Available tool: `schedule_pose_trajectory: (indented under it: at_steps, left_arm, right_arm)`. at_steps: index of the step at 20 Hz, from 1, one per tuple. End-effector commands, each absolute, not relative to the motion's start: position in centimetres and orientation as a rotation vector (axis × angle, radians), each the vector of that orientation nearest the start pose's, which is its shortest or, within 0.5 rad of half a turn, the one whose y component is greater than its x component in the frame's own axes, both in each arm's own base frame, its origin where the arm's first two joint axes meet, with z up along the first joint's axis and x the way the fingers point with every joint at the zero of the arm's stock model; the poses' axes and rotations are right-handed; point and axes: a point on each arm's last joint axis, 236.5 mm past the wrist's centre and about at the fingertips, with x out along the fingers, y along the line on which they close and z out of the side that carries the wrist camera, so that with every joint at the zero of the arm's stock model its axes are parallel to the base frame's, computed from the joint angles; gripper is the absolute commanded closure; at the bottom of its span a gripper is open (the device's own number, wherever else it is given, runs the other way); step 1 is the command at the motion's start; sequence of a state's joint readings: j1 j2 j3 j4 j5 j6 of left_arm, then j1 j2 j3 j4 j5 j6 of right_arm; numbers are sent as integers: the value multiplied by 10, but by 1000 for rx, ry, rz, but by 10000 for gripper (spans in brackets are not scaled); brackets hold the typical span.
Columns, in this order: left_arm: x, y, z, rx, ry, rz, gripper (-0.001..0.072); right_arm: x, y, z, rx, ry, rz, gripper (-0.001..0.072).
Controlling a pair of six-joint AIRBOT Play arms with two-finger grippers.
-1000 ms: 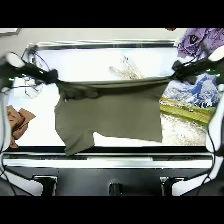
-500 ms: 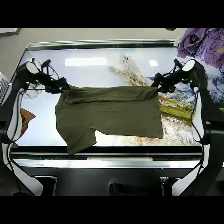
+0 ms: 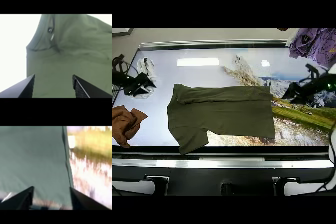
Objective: Fold the clothes and pants, and hang the long-sleeved shirts on hangers.
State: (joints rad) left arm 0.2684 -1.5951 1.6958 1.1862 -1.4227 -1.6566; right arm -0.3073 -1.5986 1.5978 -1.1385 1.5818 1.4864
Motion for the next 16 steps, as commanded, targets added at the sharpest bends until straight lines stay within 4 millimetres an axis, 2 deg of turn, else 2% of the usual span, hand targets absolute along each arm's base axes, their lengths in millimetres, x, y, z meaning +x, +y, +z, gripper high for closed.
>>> schedule_pose_trajectory:
  at_steps: [1,3,7,10,13,16]
  left_arm:
    - [416,43,45,-598,1272,49,155]
    - [401,39,24,-619,1325,59,157]
    - [392,38,4,-629,1379,70,158]
    - [392,38,0,-633,1389,70,158]
    - [392,38,-1,-634,1394,71,158]
    - [392,38,-2,-634,1395,70,158]
  right_arm:
    - [339,-24,-5,589,1552,170,152]
    - [314,-14,-33,622,1596,190,152]
    - [289,-2,-75,642,1629,201,152]
    - [275,5,-91,643,1647,221,152]
    - [282,12,-97,677,1593,234,153]
    - [278,16,-105,693,1586,232,154]
